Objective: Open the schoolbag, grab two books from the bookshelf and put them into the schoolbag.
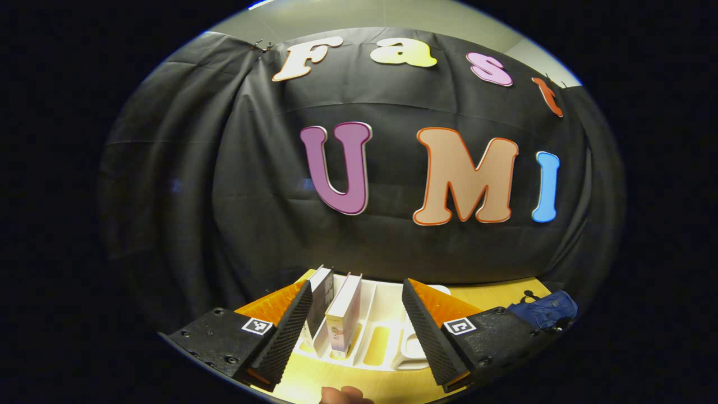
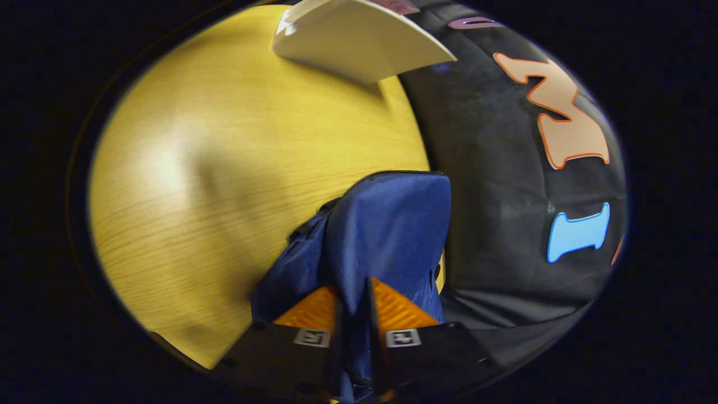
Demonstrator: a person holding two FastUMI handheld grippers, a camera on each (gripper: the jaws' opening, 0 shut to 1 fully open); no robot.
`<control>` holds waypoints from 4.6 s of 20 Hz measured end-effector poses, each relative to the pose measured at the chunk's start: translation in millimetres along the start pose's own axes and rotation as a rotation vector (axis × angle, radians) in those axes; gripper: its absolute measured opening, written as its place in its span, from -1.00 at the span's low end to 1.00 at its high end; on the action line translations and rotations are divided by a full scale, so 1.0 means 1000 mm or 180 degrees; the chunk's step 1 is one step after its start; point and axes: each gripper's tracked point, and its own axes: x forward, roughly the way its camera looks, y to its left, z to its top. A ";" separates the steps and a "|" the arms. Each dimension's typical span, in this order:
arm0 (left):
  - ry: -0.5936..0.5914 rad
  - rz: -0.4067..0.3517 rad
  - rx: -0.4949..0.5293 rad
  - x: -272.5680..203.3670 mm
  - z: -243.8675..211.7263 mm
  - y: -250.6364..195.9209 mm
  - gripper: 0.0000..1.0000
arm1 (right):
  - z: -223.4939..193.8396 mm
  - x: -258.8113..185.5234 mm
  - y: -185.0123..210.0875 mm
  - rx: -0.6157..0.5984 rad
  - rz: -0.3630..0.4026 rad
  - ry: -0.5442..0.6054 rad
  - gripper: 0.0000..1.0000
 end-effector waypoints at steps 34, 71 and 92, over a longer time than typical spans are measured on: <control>0.0887 -0.0158 -0.1265 0.049 -0.080 0.016 0.92 | -0.039 -0.073 -0.132 0.2786 0.0159 -0.0387 -0.93; 0.2620 -0.0520 0.0696 0.167 -0.158 0.011 0.59 | -0.073 -0.081 -0.155 0.4477 0.0302 -0.0738 -0.87; 0.2522 -0.0783 0.0221 0.158 -0.087 0.016 -0.31 | -0.073 -0.082 -0.157 0.4464 0.0389 -0.0713 -0.93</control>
